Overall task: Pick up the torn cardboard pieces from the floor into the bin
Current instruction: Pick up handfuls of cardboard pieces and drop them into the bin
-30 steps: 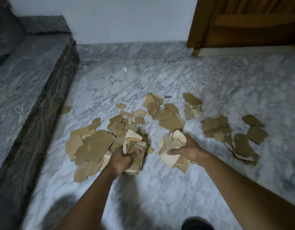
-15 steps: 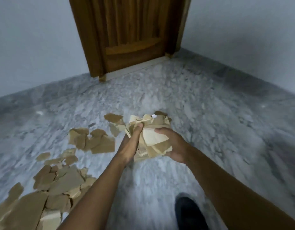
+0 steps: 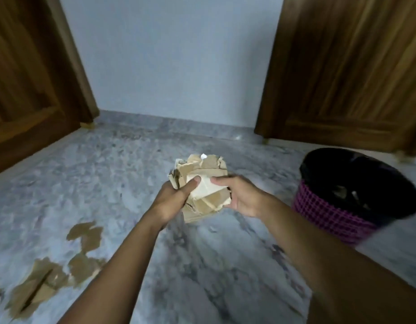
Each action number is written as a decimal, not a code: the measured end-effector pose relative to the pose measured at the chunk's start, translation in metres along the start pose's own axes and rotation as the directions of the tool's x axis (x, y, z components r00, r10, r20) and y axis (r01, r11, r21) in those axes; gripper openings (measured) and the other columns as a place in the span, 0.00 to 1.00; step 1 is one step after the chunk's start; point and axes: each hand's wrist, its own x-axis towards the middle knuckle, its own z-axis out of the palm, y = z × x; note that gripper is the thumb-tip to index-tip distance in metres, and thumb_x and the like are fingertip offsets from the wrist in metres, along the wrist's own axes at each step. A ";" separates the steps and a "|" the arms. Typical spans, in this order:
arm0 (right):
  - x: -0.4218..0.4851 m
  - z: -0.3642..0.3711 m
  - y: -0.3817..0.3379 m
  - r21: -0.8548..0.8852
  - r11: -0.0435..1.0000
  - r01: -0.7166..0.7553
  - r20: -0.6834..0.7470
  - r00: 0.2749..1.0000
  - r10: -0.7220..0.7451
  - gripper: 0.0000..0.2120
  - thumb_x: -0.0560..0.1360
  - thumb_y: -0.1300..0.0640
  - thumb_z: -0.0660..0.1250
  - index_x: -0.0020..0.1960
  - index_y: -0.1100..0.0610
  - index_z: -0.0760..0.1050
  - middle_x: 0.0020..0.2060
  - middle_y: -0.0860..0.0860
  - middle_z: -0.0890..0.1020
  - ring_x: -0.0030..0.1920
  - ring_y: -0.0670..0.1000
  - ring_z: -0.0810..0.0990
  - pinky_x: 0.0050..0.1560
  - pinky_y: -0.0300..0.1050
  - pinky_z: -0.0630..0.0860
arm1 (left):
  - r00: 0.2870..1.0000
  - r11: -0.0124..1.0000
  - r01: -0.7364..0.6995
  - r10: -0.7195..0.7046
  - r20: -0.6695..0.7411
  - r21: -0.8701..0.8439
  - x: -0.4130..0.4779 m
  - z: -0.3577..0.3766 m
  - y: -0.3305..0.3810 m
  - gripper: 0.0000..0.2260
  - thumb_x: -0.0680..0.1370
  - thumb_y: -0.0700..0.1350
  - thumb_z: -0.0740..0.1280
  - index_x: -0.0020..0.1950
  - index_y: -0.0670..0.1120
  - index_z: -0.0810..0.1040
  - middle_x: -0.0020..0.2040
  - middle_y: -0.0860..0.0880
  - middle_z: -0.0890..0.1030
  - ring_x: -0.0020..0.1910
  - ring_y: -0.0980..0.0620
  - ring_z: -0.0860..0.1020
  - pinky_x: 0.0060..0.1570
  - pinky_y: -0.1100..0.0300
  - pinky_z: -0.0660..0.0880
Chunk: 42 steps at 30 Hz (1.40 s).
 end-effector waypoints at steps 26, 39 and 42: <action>-0.086 -0.349 -0.045 -0.455 0.841 -0.293 -0.719 0.678 -0.153 0.31 0.81 0.37 0.57 0.79 0.51 0.60 0.76 0.52 0.66 0.72 0.57 0.69 0.69 0.56 0.70 | 0.983 0.999 0.035 -0.038 0.179 0.021 0.166 0.333 0.060 0.10 0.82 0.53 0.62 0.46 0.52 0.79 0.45 0.50 0.80 0.51 0.46 0.79 0.55 0.53 0.75; 0.049 0.009 -0.015 -0.785 0.601 0.150 0.007 0.972 -0.233 0.16 0.80 0.43 0.63 0.62 0.50 0.80 0.56 0.48 0.83 0.47 0.45 0.78 0.46 0.36 0.70 | 0.917 0.958 0.153 -0.047 -0.395 0.243 0.019 -0.024 0.008 0.29 0.70 0.69 0.59 0.60 0.53 0.81 0.60 0.51 0.82 0.62 0.49 0.78 0.66 0.47 0.73; 0.056 0.133 0.030 -0.800 0.528 0.285 0.247 0.958 -0.144 0.16 0.80 0.43 0.63 0.62 0.49 0.80 0.60 0.47 0.82 0.56 0.48 0.80 0.51 0.36 0.70 | 0.811 0.934 0.264 -0.080 -0.580 0.239 -0.072 -0.120 -0.028 0.25 0.73 0.67 0.59 0.59 0.54 0.82 0.59 0.50 0.83 0.61 0.47 0.78 0.65 0.50 0.73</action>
